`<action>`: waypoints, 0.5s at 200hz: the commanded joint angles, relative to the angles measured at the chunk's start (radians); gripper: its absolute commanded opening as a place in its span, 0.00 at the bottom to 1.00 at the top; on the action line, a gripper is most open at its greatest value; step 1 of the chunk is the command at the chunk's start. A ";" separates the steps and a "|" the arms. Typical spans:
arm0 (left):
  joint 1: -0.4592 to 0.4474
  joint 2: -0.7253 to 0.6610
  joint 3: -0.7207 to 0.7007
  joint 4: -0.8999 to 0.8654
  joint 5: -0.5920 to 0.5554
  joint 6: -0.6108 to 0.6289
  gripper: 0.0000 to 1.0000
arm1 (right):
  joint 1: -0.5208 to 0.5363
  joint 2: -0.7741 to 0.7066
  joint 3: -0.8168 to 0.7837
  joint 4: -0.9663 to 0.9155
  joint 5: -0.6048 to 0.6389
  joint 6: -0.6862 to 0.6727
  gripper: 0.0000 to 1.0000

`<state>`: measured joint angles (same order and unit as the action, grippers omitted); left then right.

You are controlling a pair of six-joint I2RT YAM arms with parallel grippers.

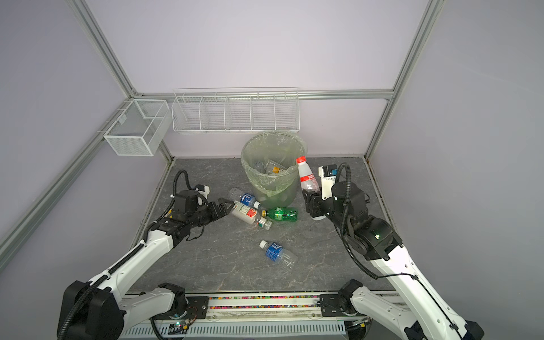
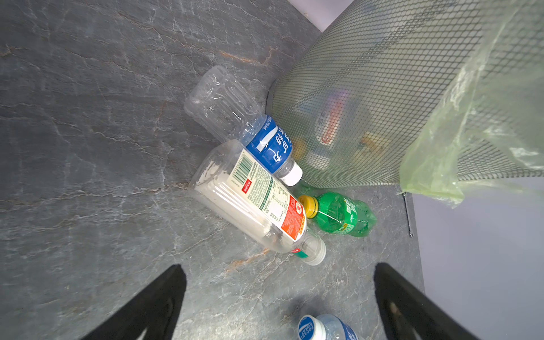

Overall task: Throw the plastic bottles in the bin
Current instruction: Throw the plastic bottle into the trash bin.

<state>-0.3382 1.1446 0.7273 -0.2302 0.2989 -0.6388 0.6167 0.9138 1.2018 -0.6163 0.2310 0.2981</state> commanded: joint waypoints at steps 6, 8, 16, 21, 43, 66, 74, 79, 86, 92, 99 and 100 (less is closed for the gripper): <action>0.005 -0.003 0.021 -0.006 -0.014 0.021 0.99 | -0.005 0.068 0.062 0.064 -0.013 -0.014 0.61; 0.005 -0.002 0.021 -0.006 -0.015 0.021 0.99 | -0.005 0.077 0.072 0.066 -0.015 -0.015 0.61; 0.005 -0.003 0.020 -0.006 -0.015 0.019 0.99 | -0.005 0.117 0.111 0.075 -0.029 -0.025 0.61; 0.006 -0.002 0.020 -0.004 -0.015 0.021 0.99 | -0.005 0.145 0.141 0.081 -0.038 -0.033 0.61; 0.005 -0.002 0.021 -0.005 -0.011 0.016 0.99 | -0.006 0.296 0.294 0.100 -0.042 -0.066 0.61; 0.005 -0.013 0.024 -0.011 -0.009 0.008 0.99 | -0.008 0.485 0.477 0.130 -0.049 -0.101 0.64; 0.006 -0.022 0.024 -0.017 -0.008 0.008 0.99 | -0.013 0.555 0.548 0.121 -0.049 -0.114 0.67; 0.005 -0.027 0.024 -0.020 -0.007 0.007 0.99 | -0.015 0.598 0.594 0.109 -0.043 -0.126 0.69; 0.005 -0.038 0.023 -0.023 -0.007 0.006 0.99 | -0.022 0.660 0.661 0.087 -0.033 -0.138 0.70; 0.005 -0.048 0.019 -0.026 -0.008 0.004 0.99 | -0.031 0.708 0.722 0.055 -0.029 -0.140 0.70; 0.005 -0.061 0.016 -0.029 -0.012 -0.002 0.99 | -0.040 0.764 0.790 0.011 -0.036 -0.143 0.72; 0.004 -0.063 0.015 -0.028 -0.013 -0.001 0.99 | -0.042 0.770 0.803 0.005 -0.037 -0.143 0.73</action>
<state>-0.3382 1.1328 0.7273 -0.2447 0.2951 -0.6350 0.6037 1.5452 1.8439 -0.5358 0.1936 0.2092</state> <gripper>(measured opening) 0.994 0.705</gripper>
